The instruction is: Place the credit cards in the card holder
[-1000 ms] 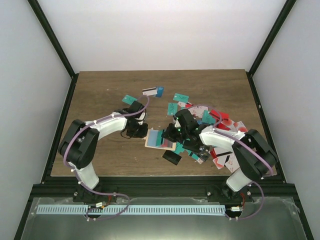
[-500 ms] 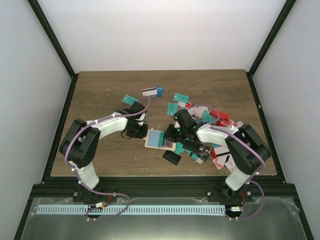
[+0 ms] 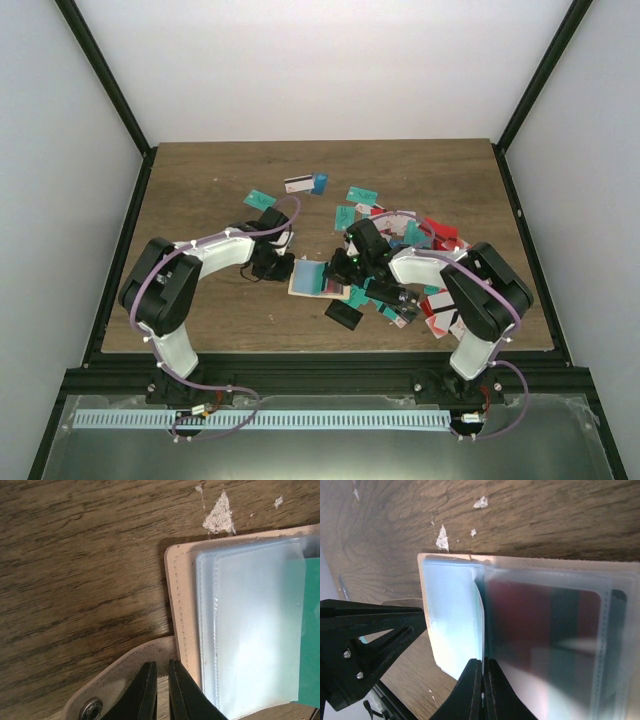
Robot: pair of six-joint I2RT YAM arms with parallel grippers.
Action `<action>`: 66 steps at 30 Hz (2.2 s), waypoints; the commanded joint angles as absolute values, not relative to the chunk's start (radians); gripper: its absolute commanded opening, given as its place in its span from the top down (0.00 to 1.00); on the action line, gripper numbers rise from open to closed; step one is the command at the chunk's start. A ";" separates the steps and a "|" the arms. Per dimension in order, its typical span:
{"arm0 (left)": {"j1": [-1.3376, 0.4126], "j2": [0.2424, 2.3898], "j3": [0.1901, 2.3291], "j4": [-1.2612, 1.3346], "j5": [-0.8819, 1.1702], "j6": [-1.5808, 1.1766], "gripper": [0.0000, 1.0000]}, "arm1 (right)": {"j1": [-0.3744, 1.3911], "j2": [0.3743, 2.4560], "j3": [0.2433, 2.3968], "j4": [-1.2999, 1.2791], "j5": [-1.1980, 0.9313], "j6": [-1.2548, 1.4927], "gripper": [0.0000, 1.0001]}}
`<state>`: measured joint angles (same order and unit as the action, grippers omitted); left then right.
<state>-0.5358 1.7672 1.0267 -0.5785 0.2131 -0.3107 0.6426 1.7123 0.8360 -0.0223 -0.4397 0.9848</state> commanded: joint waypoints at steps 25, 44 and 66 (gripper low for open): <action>-0.532 1.789 0.992 -0.575 0.260 -0.296 0.91 | 0.626 1.812 0.788 0.289 -0.549 1.069 0.99; -0.532 1.796 0.983 -0.571 0.288 -0.299 0.91 | 0.628 1.866 0.709 0.466 -0.556 1.153 0.99; -0.533 1.792 0.980 -0.569 0.310 -0.305 0.91 | 0.646 1.935 0.666 0.585 -0.555 1.226 0.97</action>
<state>-0.5209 1.7660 1.0122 -0.5587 0.2562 -0.3096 0.6384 1.8973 0.6788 0.6167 -0.5758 1.2243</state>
